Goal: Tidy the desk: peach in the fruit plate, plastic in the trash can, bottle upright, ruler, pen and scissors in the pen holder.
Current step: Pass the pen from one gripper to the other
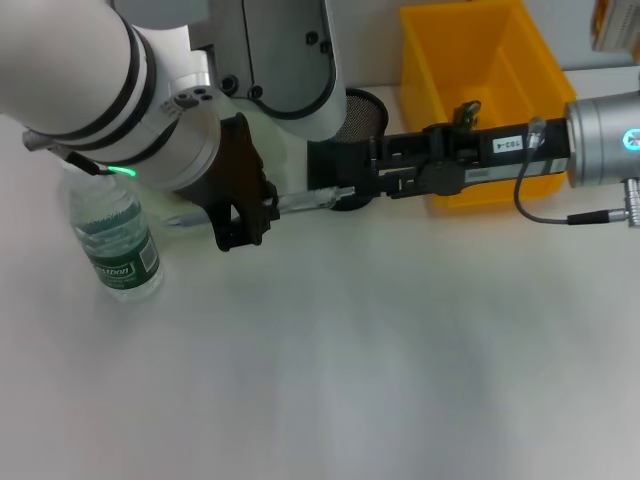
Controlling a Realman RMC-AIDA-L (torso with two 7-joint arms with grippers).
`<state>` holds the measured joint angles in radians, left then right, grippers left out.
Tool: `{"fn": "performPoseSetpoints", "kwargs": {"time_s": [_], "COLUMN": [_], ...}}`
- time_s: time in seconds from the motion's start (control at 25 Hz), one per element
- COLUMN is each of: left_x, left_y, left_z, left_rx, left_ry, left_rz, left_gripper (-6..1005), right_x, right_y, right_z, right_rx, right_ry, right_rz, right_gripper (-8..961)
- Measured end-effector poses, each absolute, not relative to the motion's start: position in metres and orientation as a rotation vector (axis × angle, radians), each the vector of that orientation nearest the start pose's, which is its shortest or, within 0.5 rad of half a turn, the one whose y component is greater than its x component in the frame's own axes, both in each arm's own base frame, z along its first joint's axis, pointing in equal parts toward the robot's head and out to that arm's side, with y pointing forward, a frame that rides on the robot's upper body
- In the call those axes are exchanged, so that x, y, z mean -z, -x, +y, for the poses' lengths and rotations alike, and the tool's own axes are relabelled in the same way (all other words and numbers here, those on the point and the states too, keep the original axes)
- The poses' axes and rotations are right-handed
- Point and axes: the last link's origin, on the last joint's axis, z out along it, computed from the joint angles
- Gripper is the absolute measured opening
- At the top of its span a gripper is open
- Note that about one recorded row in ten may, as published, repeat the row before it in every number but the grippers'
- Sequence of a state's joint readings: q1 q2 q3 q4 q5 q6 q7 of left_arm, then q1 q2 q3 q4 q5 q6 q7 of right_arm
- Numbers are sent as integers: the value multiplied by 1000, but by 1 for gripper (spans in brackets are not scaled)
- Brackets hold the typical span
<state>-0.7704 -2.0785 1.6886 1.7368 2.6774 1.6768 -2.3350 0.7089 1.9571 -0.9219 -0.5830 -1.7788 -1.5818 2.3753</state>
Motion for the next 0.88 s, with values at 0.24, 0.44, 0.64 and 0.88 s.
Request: {"fn": "performPoseSetpoints", "kwargs": {"time_s": [0.24, 0.44, 0.64, 0.88], "left_x": [10, 9, 10, 11], "left_y": [55, 58, 58, 60], "left_z": [331, 331, 332, 333], "left_rx": [-678, -683, -684, -691], "left_ry": [2695, 2697, 2698, 2701], "left_rz": [215, 211, 210, 203], "left_gripper": [145, 145, 145, 145], "right_x": [-11, -3, 3, 8], "right_y": [-197, -199, -197, -194], "right_z": [373, 372, 373, 373], "right_rx": [-830, -812, -806, -799], "right_ry": [2582, 2575, 2573, 2580], "right_rz": [1798, 1815, 1821, 1826], "right_gripper": [729, 722, 715, 707]}}
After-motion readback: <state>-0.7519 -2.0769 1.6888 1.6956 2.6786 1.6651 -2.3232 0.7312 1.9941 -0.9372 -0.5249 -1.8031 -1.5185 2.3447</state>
